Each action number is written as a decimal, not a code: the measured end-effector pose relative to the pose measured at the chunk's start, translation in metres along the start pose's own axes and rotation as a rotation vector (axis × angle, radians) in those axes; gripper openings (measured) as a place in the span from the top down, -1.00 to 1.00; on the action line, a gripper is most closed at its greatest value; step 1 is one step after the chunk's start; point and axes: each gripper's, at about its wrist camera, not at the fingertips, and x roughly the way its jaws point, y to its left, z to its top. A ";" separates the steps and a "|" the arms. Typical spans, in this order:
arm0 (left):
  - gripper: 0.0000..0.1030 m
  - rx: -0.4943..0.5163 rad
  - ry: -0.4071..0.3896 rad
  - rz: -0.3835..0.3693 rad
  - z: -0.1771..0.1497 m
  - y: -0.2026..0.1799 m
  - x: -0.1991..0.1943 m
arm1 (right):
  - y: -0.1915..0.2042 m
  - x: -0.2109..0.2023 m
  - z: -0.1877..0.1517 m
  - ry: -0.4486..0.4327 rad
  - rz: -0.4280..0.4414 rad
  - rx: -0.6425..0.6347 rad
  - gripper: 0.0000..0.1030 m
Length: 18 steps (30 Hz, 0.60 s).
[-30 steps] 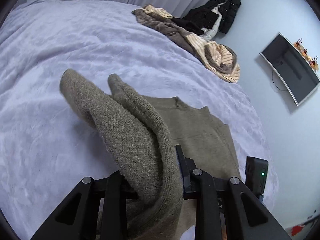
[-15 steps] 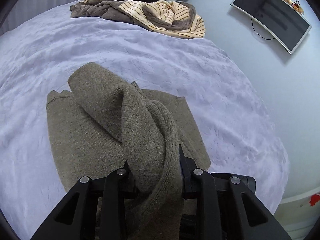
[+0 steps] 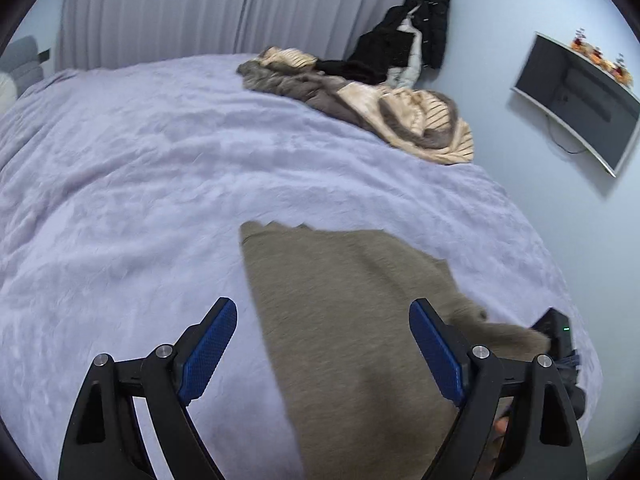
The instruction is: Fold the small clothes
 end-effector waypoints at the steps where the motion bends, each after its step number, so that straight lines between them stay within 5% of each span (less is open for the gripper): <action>1: -0.72 -0.032 0.021 0.013 -0.005 0.011 0.007 | -0.002 -0.007 0.002 -0.019 0.007 0.017 0.84; 4: -0.72 -0.117 0.081 0.050 -0.025 0.038 0.027 | -0.011 -0.029 0.001 -0.057 0.043 0.071 0.55; 5: -0.72 -0.137 0.095 0.050 -0.031 0.042 0.032 | -0.014 -0.032 0.001 -0.060 0.065 0.089 0.18; 6: -0.72 -0.153 0.106 0.047 -0.036 0.045 0.035 | -0.015 -0.033 0.000 -0.058 0.096 0.101 0.04; 10: -0.72 -0.156 0.123 0.040 -0.046 0.043 0.043 | -0.011 -0.011 0.008 -0.020 0.090 0.100 -0.04; 18: -0.72 -0.194 0.099 0.063 -0.039 0.058 0.042 | -0.023 -0.038 0.027 -0.024 0.153 0.174 -0.25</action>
